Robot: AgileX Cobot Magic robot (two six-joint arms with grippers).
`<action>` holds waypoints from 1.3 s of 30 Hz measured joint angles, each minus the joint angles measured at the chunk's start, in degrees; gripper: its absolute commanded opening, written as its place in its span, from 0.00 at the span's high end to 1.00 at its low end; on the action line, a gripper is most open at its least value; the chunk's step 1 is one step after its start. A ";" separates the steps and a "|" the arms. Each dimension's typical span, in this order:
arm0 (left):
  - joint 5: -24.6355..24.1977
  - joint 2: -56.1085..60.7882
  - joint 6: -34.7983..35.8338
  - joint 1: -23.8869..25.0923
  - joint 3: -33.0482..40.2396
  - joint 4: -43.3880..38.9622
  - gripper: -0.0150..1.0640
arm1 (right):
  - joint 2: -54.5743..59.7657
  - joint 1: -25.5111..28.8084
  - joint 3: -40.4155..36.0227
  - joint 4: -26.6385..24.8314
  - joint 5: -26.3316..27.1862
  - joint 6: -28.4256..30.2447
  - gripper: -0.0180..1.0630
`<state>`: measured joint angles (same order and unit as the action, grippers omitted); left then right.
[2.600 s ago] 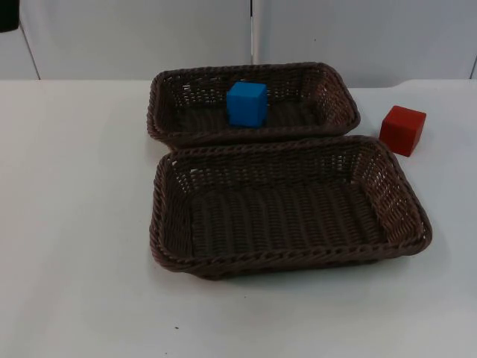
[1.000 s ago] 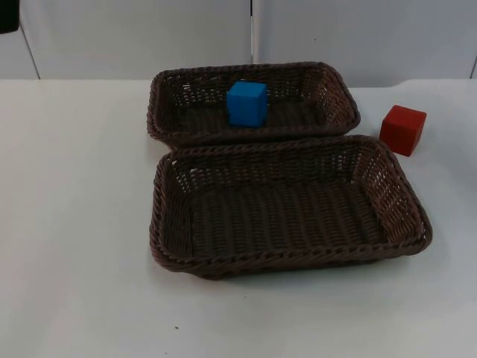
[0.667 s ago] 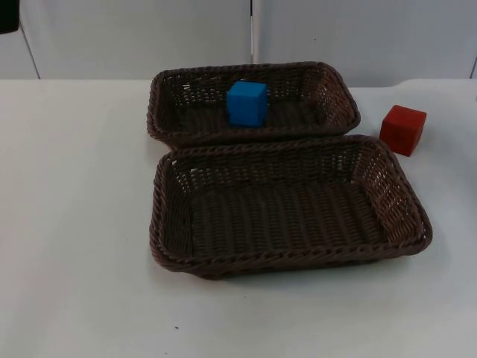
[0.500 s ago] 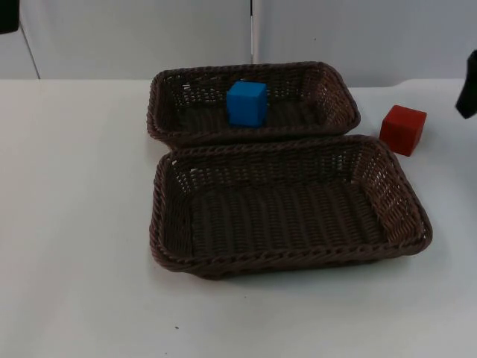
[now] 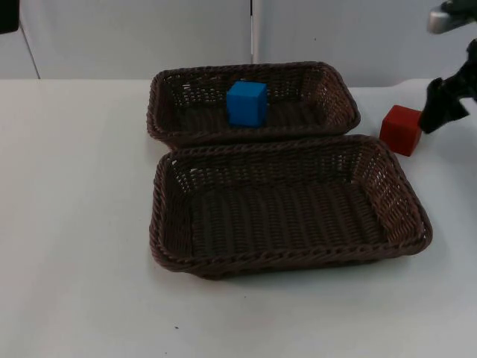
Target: Pick up one cube with the left hand and place it into the upper basket. Pick up one cube with the right hand and place it into the lower basket.
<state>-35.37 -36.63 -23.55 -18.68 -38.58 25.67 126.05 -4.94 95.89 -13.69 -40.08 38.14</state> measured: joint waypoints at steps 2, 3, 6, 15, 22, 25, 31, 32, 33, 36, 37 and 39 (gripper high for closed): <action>0.00 0.00 0.00 0.00 0.00 0.00 0.05 | 2.46 -0.94 1.73 -2.64 1.03 3.35 0.01; 0.00 0.00 0.00 0.00 0.00 0.00 0.05 | 3.45 -1.25 2.21 -3.25 1.76 4.31 0.01; 0.00 0.00 0.00 0.00 0.00 0.00 0.05 | 5.15 -1.67 3.61 -3.87 3.22 5.42 0.01; 0.00 0.00 0.00 0.00 0.00 0.00 0.05 | 10.23 -1.91 6.10 -6.79 9.25 6.44 0.01; 0.00 0.00 0.00 0.00 0.00 0.00 0.05 | 11.15 -1.91 6.10 -8.99 12.06 6.77 0.06; 0.00 0.00 0.00 0.00 0.00 0.00 0.05 | 11.15 -1.91 6.10 -9.48 12.68 6.86 0.13; 0.00 0.00 0.00 0.00 0.00 0.00 0.05 | 11.15 -1.91 6.10 -10.41 12.68 7.01 0.46; 0.00 0.00 0.00 0.00 0.00 0.00 0.05 | 11.15 -1.91 6.10 -10.41 12.57 6.99 0.59; 0.00 0.00 0.00 0.00 0.00 0.00 0.05 | 11.15 -1.91 6.10 -10.55 12.57 6.99 0.67; 0.00 0.00 0.00 0.00 0.00 0.00 0.05 | 11.15 -1.91 6.10 -10.70 12.05 6.99 0.83; 0.00 0.00 0.00 0.00 0.00 0.00 0.05 | 11.15 -1.91 6.10 -10.70 11.67 6.99 0.91; 0.00 0.00 0.00 0.00 0.00 0.00 0.05 | 10.92 -1.91 6.10 -10.70 11.18 6.99 0.99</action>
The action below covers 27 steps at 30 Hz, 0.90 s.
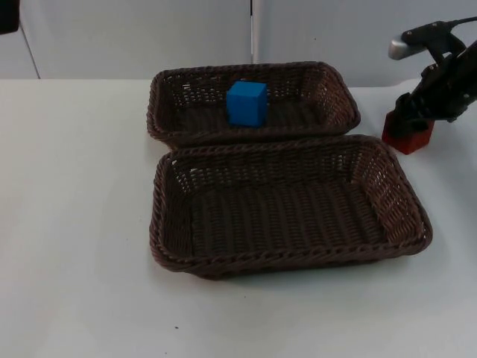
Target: Pick up one cube with the left hand and place it into the upper basket. Pick up one cube with the right hand and place it into the lower basket.
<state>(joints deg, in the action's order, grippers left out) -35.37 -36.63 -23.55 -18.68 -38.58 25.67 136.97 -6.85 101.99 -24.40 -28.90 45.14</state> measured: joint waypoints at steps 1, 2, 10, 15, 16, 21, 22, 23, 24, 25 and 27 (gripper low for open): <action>0.00 0.00 0.00 0.00 0.00 0.00 0.05 | -0.11 0.00 0.00 0.00 -0.67 0.00 0.99; 0.00 0.00 0.00 0.00 0.00 0.00 0.05 | -0.57 0.00 0.00 0.00 -1.77 0.00 0.99; 0.00 0.00 0.00 0.00 0.00 0.00 0.05 | -10.15 0.00 0.00 0.22 -8.29 0.00 0.99; 0.00 0.00 0.00 0.00 0.00 0.00 0.05 | -16.12 0.00 0.00 0.22 -12.82 0.00 0.99; 0.00 0.00 0.00 0.00 0.00 0.00 0.05 | -17.67 0.00 0.00 0.22 -14.37 0.00 0.99; 0.00 0.00 0.00 0.00 0.00 0.00 0.05 | -22.43 0.00 0.00 0.37 -19.10 -1.54 0.99; 0.00 0.00 0.00 0.00 0.00 0.00 0.05 | -23.22 0.00 0.00 0.37 -19.94 -1.80 0.99; 0.00 0.00 0.00 0.00 0.00 0.00 0.05 | -24.03 0.00 0.00 0.37 -20.97 -2.10 0.99; 0.00 0.00 0.00 0.00 0.00 0.00 0.05 | -24.65 0.00 0.00 0.37 -21.98 -2.10 0.99; 0.00 0.00 0.00 0.00 0.00 0.00 0.05 | -25.20 0.00 0.00 0.37 -22.97 -2.54 0.99; -0.04 0.00 0.00 0.00 0.00 0.00 0.05 | -25.47 0.00 0.00 0.48 -23.79 -3.20 0.99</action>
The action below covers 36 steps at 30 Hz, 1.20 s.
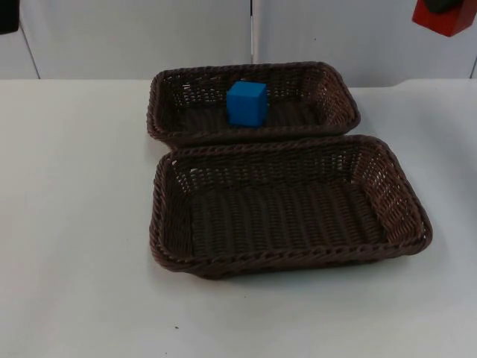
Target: Pick up one cube with the left hand and place it into the upper basket. Pick up one cube with the right hand and place it into the lower basket.
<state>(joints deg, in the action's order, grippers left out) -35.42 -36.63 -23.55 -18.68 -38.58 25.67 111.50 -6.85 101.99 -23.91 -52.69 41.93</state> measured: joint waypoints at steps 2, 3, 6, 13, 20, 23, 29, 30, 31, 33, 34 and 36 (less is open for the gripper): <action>-0.22 0.00 0.00 0.00 0.00 -0.20 0.05 | -0.79 0.00 0.00 1.38 -1.63 -2.59 0.99; -0.22 0.00 0.00 0.00 0.00 -0.20 0.05 | -0.79 0.00 0.00 1.38 -1.63 -2.59 0.99; -0.22 0.00 0.00 0.00 0.00 -0.20 0.05 | -1.50 0.00 0.00 4.15 -2.96 -6.29 0.99; -0.43 0.00 0.00 0.00 0.00 -0.66 0.05 | -2.40 -0.39 0.00 7.59 -6.15 -10.72 0.99; -0.43 0.00 0.00 0.00 0.00 -0.66 0.05 | -2.45 -2.83 0.00 9.54 -7.83 -12.63 0.99; -0.63 0.00 0.00 0.00 0.00 -0.66 0.05 | -2.45 -5.22 0.00 11.90 -8.35 -13.95 0.99; -0.86 0.00 0.00 0.00 0.00 -0.91 0.05 | -2.45 -8.39 0.00 12.13 -8.88 -15.17 0.99; -1.15 0.00 0.00 0.00 0.00 -0.91 0.05 | -2.45 -9.19 0.00 12.13 -8.88 -15.74 0.99; -1.54 0.00 0.00 0.00 0.00 -1.14 0.05 | -2.45 -9.88 0.00 12.26 -8.88 -16.31 0.99; -1.62 0.00 0.00 0.00 0.00 -1.26 0.05 | -2.45 -10.78 0.00 12.39 -8.88 -16.57 0.99; -1.79 0.00 0.00 0.00 0.00 -1.40 0.05 | -2.45 -11.78 -0.12 12.49 -8.88 -16.73 0.99; -1.77 0.00 0.00 0.00 0.00 -1.66 0.05 | -2.97 -13.86 -1.89 12.49 -7.11 -17.16 0.99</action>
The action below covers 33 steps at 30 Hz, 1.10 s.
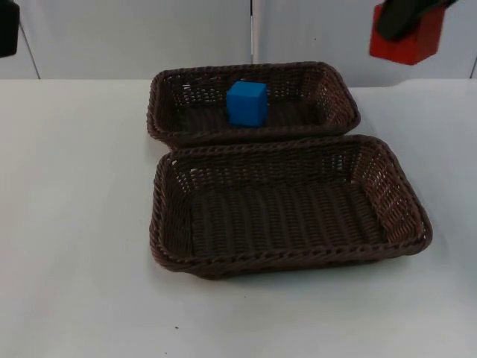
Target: Pick up one cube with the left hand and place it into the upper basket. Pick up one cube with the right hand and place it into the lower basket.
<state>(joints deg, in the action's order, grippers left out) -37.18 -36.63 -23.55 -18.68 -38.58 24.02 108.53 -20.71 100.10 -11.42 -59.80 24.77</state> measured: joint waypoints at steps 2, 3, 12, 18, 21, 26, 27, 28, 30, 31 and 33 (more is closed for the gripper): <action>-0.05 0.00 0.00 0.00 0.00 -0.09 0.05 | -0.55 -1.23 -1.72 0.00 1.10 -0.60 0.99; -0.05 0.00 0.00 0.00 0.00 -0.09 0.05 | -1.02 -2.51 -3.83 0.21 2.72 -0.89 0.99; -0.14 0.00 0.00 0.00 0.00 -0.26 0.05 | -7.02 -10.67 -24.33 0.53 20.24 -1.64 0.99; -0.14 0.00 0.00 0.00 0.00 -0.26 0.05 | -7.14 -12.82 -29.56 0.53 25.48 -1.72 0.99; -0.14 0.00 0.00 0.00 0.00 -0.26 0.05 | -7.14 -13.54 -31.25 -0.26 28.08 -1.72 0.99; -0.14 0.00 0.00 0.00 0.00 -0.26 0.05 | -7.14 -13.54 -32.87 -1.01 32.21 -1.72 0.99; -0.14 0.00 0.00 0.00 0.00 -0.26 0.05 | -7.14 -13.54 -32.99 -1.01 32.90 -1.72 0.99; -0.14 0.00 0.00 0.00 0.00 -0.26 0.05 | -7.14 -13.54 -32.99 -1.01 32.90 -1.72 0.99; -0.14 0.00 0.00 0.00 0.00 -0.26 0.05 | -7.14 -13.54 -33.10 -1.01 34.65 -1.72 0.99; -0.14 0.00 0.00 0.00 0.00 -0.26 0.05 | -7.14 -13.54 -33.20 -1.01 35.57 -1.72 0.99; -0.14 0.00 0.00 0.00 0.00 -0.26 0.05 | -7.14 -13.54 -33.20 -1.28 36.29 -1.72 0.99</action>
<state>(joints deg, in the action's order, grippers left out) -37.32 -36.63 -23.55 -18.68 -38.58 23.76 101.39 -34.25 66.90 -12.70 -23.51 23.05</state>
